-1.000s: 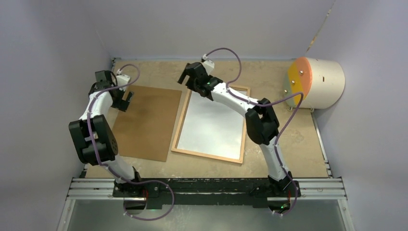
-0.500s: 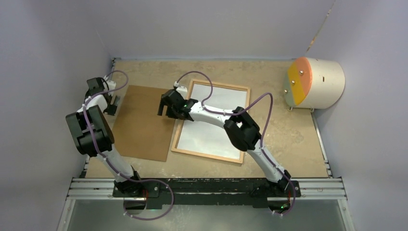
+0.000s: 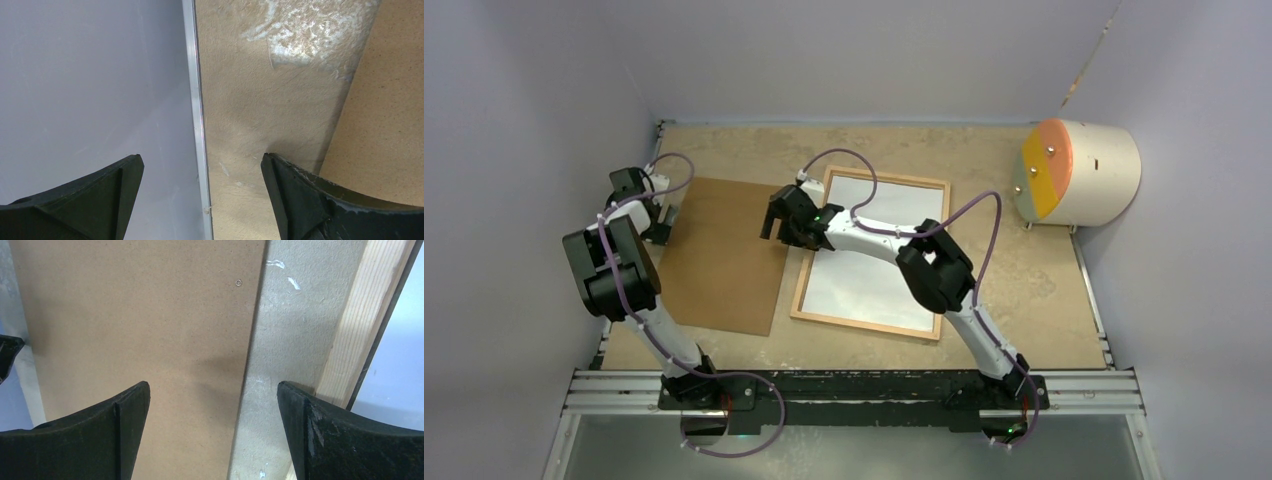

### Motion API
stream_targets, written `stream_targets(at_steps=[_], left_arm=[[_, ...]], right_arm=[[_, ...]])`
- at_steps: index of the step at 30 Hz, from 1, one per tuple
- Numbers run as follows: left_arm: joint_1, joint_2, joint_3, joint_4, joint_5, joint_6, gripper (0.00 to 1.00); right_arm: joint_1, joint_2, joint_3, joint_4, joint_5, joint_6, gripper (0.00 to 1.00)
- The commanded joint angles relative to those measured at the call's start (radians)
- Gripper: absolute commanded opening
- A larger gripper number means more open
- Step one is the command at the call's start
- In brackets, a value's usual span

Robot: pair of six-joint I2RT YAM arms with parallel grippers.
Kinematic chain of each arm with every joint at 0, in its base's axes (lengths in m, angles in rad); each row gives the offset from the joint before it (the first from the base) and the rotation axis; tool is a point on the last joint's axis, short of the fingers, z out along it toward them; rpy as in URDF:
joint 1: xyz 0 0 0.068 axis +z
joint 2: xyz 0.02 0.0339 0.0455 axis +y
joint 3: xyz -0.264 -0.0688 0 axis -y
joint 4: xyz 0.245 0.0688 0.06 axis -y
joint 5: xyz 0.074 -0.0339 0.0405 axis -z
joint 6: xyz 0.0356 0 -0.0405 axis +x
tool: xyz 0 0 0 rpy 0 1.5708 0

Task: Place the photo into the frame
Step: Move the photo frame to the center of the board, then pick up the photo frame item at the center of the board.

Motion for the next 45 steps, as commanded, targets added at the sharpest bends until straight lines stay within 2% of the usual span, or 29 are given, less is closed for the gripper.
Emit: stream_targets(at_steps=[1,6,12,16,24,33,34,41,45], left_arm=[[-0.011,-0.002,-0.05,-0.042,0.075,-0.028,0.96],[-0.024,0.018,-0.07,-0.091,0.151,-0.037,0.96],[-0.06,0.023,-0.078,-0.19,0.282,-0.042,0.96],[-0.077,0.024,-0.087,-0.212,0.323,-0.031,0.96],[-0.082,0.022,-0.085,-0.251,0.37,-0.007,0.96],[-0.132,0.014,-0.082,-0.296,0.428,0.01,0.97],[-0.134,0.019,-0.076,-0.308,0.439,0.008,0.97],[-0.134,0.017,-0.063,-0.313,0.428,0.002,0.96],[-0.134,0.021,-0.061,-0.315,0.432,-0.007,0.96]], right_arm=[[-0.003,0.04,0.072,-0.06,-0.045,0.026,0.99],[-0.004,0.071,0.081,0.001,-0.156,0.134,0.99],[-0.005,0.098,0.138,0.036,-0.187,0.177,0.99],[-0.01,0.074,0.096,0.125,-0.227,0.22,0.99],[-0.023,-0.056,-0.007,0.392,-0.395,0.276,0.96],[-0.021,-0.262,-0.274,0.877,-0.524,0.342,0.91],[-0.022,-0.285,-0.357,0.996,-0.556,0.369,0.9],[-0.026,-0.278,-0.485,1.122,-0.62,0.463,0.89],[-0.036,-0.245,-0.497,1.21,-0.66,0.533,0.88]])
